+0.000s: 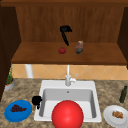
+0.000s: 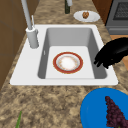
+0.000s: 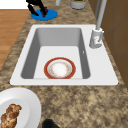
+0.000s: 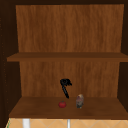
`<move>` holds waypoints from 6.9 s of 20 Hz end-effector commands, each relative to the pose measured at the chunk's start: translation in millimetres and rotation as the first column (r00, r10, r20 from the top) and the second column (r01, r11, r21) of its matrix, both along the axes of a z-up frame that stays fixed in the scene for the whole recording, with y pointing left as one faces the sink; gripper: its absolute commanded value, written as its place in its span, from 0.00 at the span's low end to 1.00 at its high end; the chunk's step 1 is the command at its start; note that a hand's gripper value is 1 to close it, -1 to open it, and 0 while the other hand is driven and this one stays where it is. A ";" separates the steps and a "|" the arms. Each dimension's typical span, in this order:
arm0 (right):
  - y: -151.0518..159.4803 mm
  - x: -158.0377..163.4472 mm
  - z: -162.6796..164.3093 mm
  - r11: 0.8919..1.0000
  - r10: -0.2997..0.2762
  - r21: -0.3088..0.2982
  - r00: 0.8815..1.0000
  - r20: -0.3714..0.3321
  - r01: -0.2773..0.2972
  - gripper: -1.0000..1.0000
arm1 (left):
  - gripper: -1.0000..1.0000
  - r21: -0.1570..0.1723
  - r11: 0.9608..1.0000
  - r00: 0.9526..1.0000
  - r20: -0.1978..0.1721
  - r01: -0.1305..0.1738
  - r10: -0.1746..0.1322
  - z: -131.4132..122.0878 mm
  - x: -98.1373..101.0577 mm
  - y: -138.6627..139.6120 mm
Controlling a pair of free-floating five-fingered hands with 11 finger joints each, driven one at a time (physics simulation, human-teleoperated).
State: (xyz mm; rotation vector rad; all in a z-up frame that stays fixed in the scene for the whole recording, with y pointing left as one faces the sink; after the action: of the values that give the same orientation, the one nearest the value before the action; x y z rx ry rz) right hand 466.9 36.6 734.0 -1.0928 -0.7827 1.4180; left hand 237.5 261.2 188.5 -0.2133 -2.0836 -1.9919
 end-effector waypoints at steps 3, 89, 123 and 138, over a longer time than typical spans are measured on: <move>-4.3 -46.7 0.2 1.000 0.002 0.009 0.999 0.050 -0.003 0.00 | 0.50 0.000 1.000 1.000 0.000 0.000 0.000 0.0 0.0 0.0; -155.1 114.9 -79.7 0.987 -0.004 0.117 0.738 -0.675 0.112 1.00 | 0.50 0.000 1.000 1.000 0.000 0.000 0.000 0.0 0.0 0.0; -140.8 -77.6 -38.1 0.979 0.043 0.178 0.758 -0.651 0.097 1.00 | 0.50 0.000 1.000 1.000 0.000 0.000 0.000 0.0 0.0 0.0; -108.3 -200.2 -111.9 0.980 0.041 0.174 0.750 -0.660 0.100 1.00 | 0.50 0.000 1.000 1.000 0.000 0.000 0.000 0.0 0.0 0.0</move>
State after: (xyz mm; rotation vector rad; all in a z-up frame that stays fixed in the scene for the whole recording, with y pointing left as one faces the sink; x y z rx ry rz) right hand 289.4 -79.1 637.9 -0.3846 -0.3737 1.5201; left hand 237.5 261.2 188.5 -0.2133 -2.0836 -1.9919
